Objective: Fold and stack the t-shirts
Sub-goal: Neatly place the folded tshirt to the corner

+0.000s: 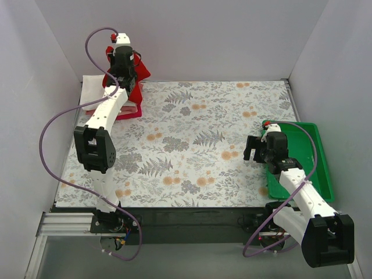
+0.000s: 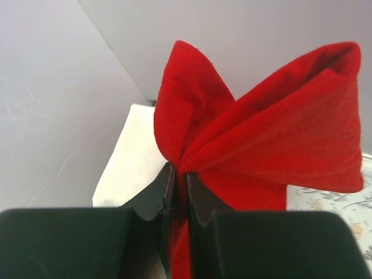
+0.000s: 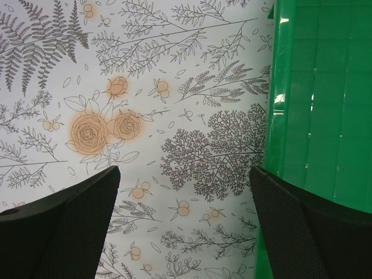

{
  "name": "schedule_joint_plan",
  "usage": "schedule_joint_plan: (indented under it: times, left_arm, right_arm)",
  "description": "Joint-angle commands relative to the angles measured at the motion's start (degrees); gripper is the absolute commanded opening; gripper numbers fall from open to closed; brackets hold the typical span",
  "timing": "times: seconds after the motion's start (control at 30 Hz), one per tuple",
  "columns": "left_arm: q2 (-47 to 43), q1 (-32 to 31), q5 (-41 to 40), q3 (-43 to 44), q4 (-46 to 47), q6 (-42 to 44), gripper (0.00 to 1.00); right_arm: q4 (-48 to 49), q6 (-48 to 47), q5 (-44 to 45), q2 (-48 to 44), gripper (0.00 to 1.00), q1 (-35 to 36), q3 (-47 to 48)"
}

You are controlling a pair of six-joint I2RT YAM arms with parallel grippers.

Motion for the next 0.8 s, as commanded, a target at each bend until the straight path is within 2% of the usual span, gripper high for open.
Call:
schedule_joint_plan:
  times: [0.0,0.4,0.77]
  left_arm:
    - [-3.5,3.7,1.3,-1.1,-1.3,-3.6,0.00]
    - [3.2,11.2,10.1,1.6,-5.2,-9.5,0.00]
    - [7.2,17.0,15.3,1.1,-1.9,-9.1,0.00]
  right_arm:
    - [1.9,-1.0,-0.1,0.1,0.98,-0.2,1.2]
    - [1.6,-1.1,0.7,0.8,0.98,-0.2,1.5]
    - [0.9,-1.0,1.5,1.4,0.98,-0.2,1.9]
